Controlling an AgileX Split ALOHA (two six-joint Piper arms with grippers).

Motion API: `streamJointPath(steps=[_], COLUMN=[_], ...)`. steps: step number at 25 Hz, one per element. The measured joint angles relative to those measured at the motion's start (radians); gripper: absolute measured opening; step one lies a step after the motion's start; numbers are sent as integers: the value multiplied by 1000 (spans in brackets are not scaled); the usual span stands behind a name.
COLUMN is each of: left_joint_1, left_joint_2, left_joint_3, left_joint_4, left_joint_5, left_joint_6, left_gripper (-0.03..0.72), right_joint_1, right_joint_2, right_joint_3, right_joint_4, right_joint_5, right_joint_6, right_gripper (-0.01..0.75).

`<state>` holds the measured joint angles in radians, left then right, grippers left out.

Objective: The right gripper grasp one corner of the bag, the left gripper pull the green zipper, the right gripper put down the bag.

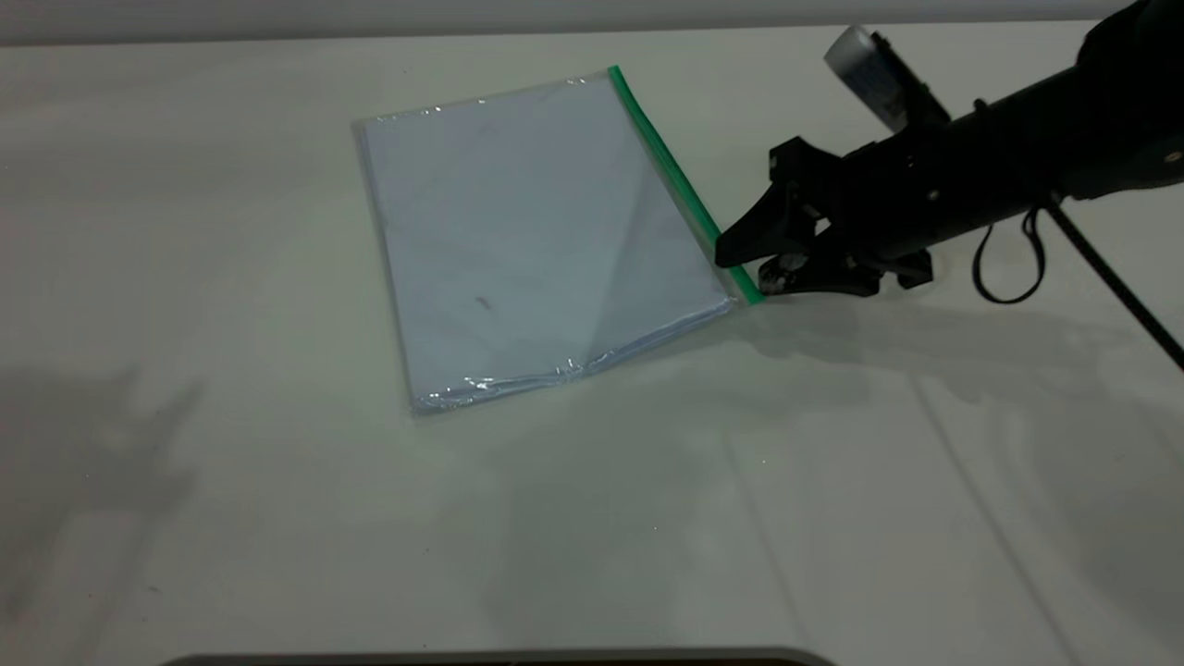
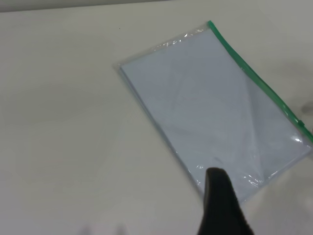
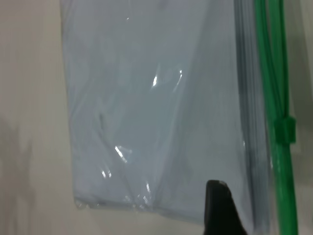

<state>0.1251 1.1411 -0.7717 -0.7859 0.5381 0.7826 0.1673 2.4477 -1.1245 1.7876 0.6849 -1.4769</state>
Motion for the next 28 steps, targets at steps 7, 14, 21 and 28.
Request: streamJointPath(steps=[7, 14, 21, 28], left_joint_1=[0, 0, 0, 0], left_joint_2=[0, 0, 0, 0], left_joint_3=[0, 0, 0, 0], left_joint_4=[-1, -2, -2, -2], left_joint_5=[-4, -22, -22, -26], left_joint_6=[0, 1, 1, 1], left_gripper=[511, 511, 511, 511], right_joint_1=[3, 74, 92, 91], right_joint_2=[23, 25, 31, 31], right_joint_3=[-20, -25, -49, -50], right_joint_4=[1, 1, 2, -35], right_joint_5=[5, -2, -70, -8], right_joint_6=[15, 17, 17, 20], right_gripper=[485, 482, 302, 33])
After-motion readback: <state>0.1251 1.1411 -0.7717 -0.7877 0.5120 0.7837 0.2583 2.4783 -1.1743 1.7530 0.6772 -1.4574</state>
